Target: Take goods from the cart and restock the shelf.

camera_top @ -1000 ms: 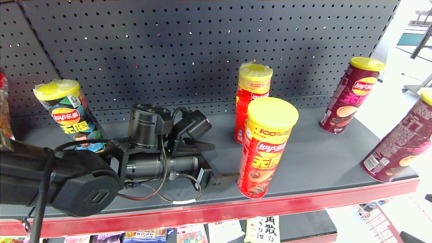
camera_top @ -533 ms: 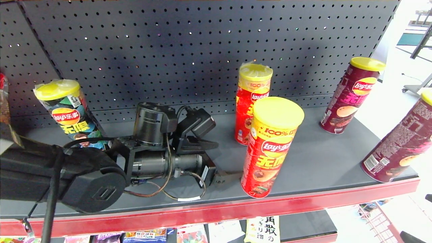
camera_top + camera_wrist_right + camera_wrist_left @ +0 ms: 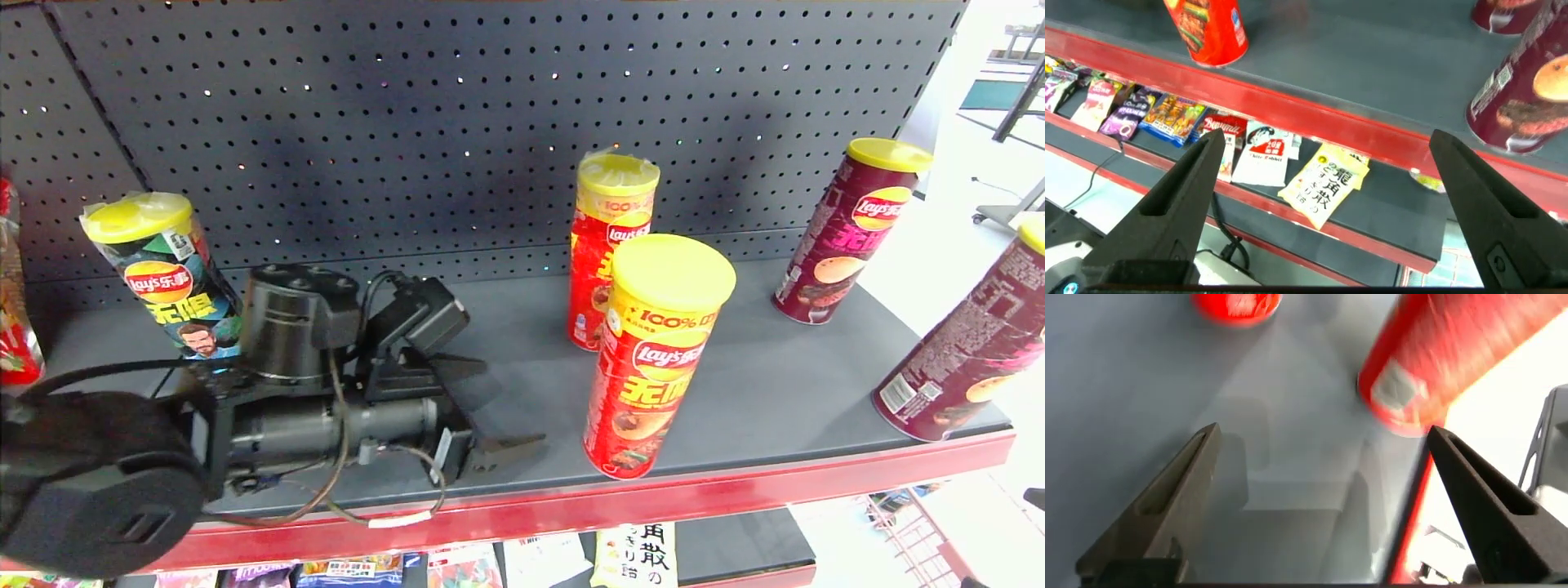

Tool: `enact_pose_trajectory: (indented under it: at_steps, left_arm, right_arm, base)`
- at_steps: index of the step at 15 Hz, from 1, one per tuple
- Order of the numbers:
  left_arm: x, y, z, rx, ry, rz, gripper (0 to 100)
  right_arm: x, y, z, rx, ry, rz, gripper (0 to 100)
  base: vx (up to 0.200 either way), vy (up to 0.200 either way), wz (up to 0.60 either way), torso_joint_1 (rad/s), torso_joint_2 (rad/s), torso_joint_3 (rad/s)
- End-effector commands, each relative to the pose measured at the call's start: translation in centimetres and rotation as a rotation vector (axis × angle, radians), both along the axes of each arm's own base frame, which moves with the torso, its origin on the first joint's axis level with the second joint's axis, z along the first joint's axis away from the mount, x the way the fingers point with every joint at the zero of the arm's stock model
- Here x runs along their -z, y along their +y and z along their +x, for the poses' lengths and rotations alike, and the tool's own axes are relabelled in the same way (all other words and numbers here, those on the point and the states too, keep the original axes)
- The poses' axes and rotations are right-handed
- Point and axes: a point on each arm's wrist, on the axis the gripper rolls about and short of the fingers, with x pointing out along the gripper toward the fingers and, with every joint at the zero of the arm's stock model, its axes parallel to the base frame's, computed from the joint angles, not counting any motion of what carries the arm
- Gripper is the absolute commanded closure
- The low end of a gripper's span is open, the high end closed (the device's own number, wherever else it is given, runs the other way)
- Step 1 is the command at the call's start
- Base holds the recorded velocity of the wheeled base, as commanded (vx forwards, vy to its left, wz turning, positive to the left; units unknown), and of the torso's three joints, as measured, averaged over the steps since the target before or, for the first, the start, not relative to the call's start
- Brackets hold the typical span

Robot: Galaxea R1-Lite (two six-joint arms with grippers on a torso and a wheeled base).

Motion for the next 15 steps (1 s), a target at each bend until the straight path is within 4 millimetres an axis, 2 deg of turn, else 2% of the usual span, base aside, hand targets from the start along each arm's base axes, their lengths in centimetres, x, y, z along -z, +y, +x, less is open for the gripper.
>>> enact_pose_trajectory:
  at_steps: [1, 3, 5, 7, 9, 11, 15]
  left_arm:
    - [-1.0, 6.4, -6.0, -0.154, -0.056, -0.001, 0]
    - [-0.7, 9.7, -9.8, -0.309, -0.106, 0.022, 0]
    - [-0.8, 11.9, -13.1, -0.44, -0.131, 0.064, 0]
    - [-0.8, 13.5, -15.3, -0.552, -0.152, 0.065, 0]
    - [-0.6, 14.5, -16.7, -0.626, -0.179, 0.066, 0]
    - [-0.8, 14.8, -17.7, -0.576, -0.206, 0.027, 0]
    - [-0.6, 15.4, -18.7, -0.564, -0.267, 0.087, 0]
  right_arm:
    - [1.2, -0.6, -1.0, 0.065, -0.032, -0.001, 0]
    - [1.7, -1.0, -1.5, 0.197, -0.035, -0.022, 0]
    - [1.8, -1.4, -1.8, 0.312, -0.06, -0.033, 0]
    - [1.8, -1.5, -2.0, 0.361, -0.074, -0.048, 0]
    - [2.3, -1.6, -2.1, 0.364, -0.063, -0.084, 0]
    - [2.6, -1.5, -2.1, 0.368, -0.039, -0.103, 0]
    - [2.6, -1.5, -2.0, 0.369, -0.03, -0.112, 0]
  base:
    - [0.0, 0.0, 0.0, 0.0, 0.0, 0.0]
    - [0.0, 0.0, 0.0, 0.0, 0.0, 0.0]
    - [0.0, 0.0, 0.0, 0.0, 0.0, 0.0]
    - [0.0, 0.0, 0.0, 0.0, 0.0, 0.0]
    - [0.0, 0.0, 0.0, 0.0, 0.0, 0.0]
    - [0.0, 0.0, 0.0, 0.0, 0.0, 0.0]
    - [0.0, 0.0, 0.0, 0.0, 0.0, 0.0]
